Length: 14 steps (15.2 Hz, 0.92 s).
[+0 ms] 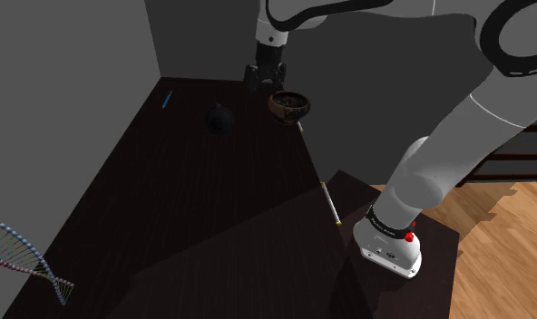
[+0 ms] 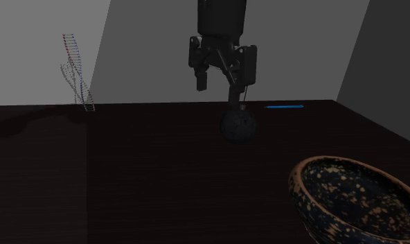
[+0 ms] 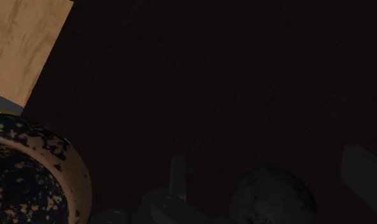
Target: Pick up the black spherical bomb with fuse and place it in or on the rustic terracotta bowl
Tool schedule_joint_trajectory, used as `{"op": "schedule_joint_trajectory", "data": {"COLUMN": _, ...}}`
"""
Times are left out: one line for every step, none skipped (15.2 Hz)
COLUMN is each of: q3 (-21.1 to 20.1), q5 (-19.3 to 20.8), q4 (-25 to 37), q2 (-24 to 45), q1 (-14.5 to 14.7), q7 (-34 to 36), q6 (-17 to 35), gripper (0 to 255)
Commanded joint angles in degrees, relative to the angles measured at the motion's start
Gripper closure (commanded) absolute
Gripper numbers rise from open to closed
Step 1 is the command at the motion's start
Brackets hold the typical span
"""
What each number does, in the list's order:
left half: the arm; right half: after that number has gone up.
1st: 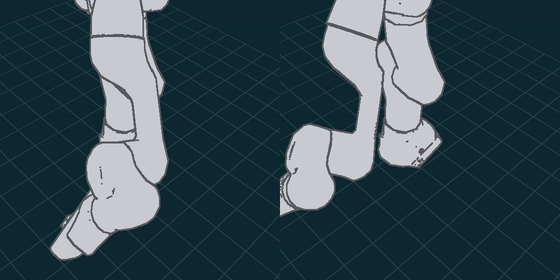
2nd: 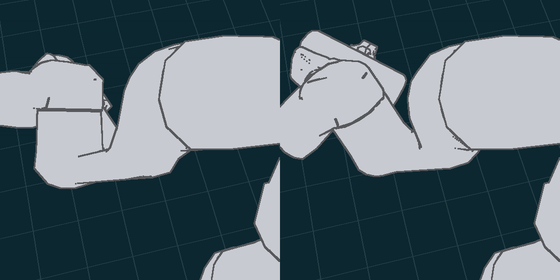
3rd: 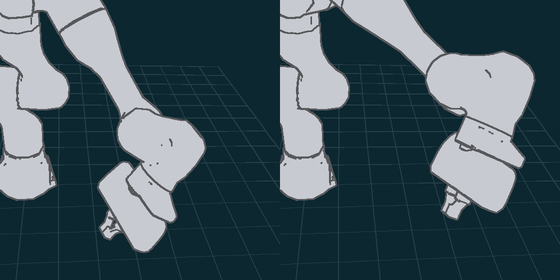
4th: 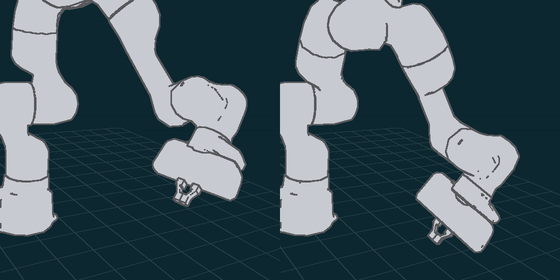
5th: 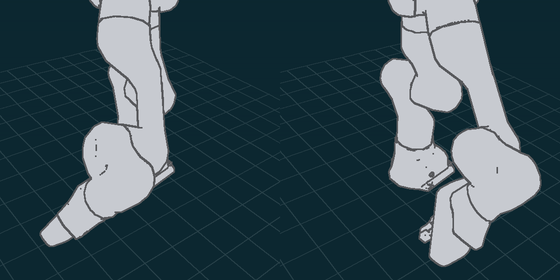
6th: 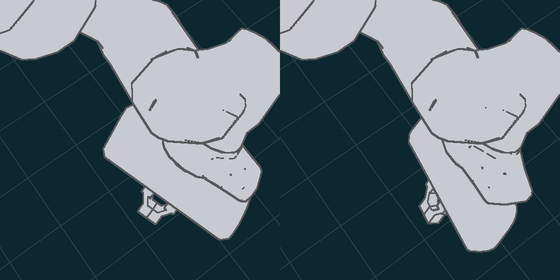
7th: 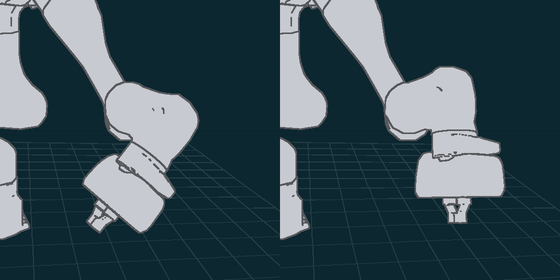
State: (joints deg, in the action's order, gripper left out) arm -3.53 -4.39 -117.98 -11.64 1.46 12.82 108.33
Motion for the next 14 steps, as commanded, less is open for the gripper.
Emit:
{"op": "schedule_joint_trajectory", "data": {"q3": -0.56, "q5": 0.67, "q4": 4.2, "q2": 4.51, "q1": 0.18, "q7": 0.99, "q6": 0.64, "gripper": 0}}
{"op": "schedule_joint_trajectory", "data": {"q3": -0.79, "q5": 1.05, "q4": 6.17, "q2": 6.68, "q1": 0.3, "q7": 1.48, "q6": 1.01, "gripper": 0}}
{"op": "schedule_joint_trajectory", "data": {"q3": -1.01, "q5": 1.45, "q4": 8.23, "q2": 8.86, "q1": 0.42, "q7": 1.96, "q6": 1.29, "gripper": 0}}
{"op": "schedule_joint_trajectory", "data": {"q3": -1.21, "q5": 1.87, "q4": 10.37, "q2": 11.06, "q1": 0.55, "q7": 2.45, "q6": 1.5, "gripper": 0}}
{"op": "schedule_joint_trajectory", "data": {"q3": -1.39, "q5": 2.31, "q4": 12.61, "q2": 13.27, "q1": 0.71, "q7": 2.94, "q6": 1.62, "gripper": 0}}
{"op": "schedule_joint_trajectory", "data": {"q3": -1.54, "q5": 2.77, "q4": 14.94, "q2": 15.51, "q1": 0.88, "q7": 3.42, "q6": 1.67, "gripper": 0}}
{"op": "schedule_joint_trajectory", "data": {"q3": -1.68, "q5": 3.25, "q4": 17.38, "q2": 17.77, "q1": 1.07, "q7": 3.89, "q6": 1.63, "gripper": 0}}
{"op": "schedule_joint_trajectory", "data": {"q3": -1.78, "q5": 3.73, "q4": 19.93, "q2": 20.07, "q1": 1.28, "q7": 4.36, "q6": 1.51, "gripper": 0}}
{"op": "schedule_joint_trajectory", "data": {"q3": -1.86, "q5": 4.22, "q4": 22.61, "q2": 22.4, "q1": 1.52, "q7": 4.8, "q6": 1.29, "gripper": 0}}
{"op": "schedule_joint_trajectory", "data": {"q3": -1.91, "q5": 4.72, "q4": 25.42, "q2": 24.77, "q1": 1.79, "q7": 5.23, "q6": 0.98, "gripper": 0}}
{"op": "schedule_joint_trajectory", "data": {"q3": -1.94, "q5": 5.21, "q4": 28.38, "q2": 27.2, "q1": 2.07, "q7": 5.64, "q6": 0.56, "gripper": 0}}
{"op": "schedule_joint_trajectory", "data": {"q3": -1.94, "q5": 5.69, "q4": 31.52, "q2": 29.69, "q1": 2.38, "q7": 6.03, "q6": 0.04, "gripper": 0}}
{"op": "schedule_joint_trajectory", "data": {"q3": -1.92, "q5": 5.84, "q4": 32.56, "q2": 30.5, "q1": 2.5, "q7": 6.14, "q6": -0.15, "gripper": 0}}
{"op": "schedule_joint_trajectory", "data": {"q3": -1.9, "q5": 5.85, "q4": 31.97, "q2": 30.62, "q1": 2.51, "q7": 6.15, "q6": 0.56, "gripper": 0}}
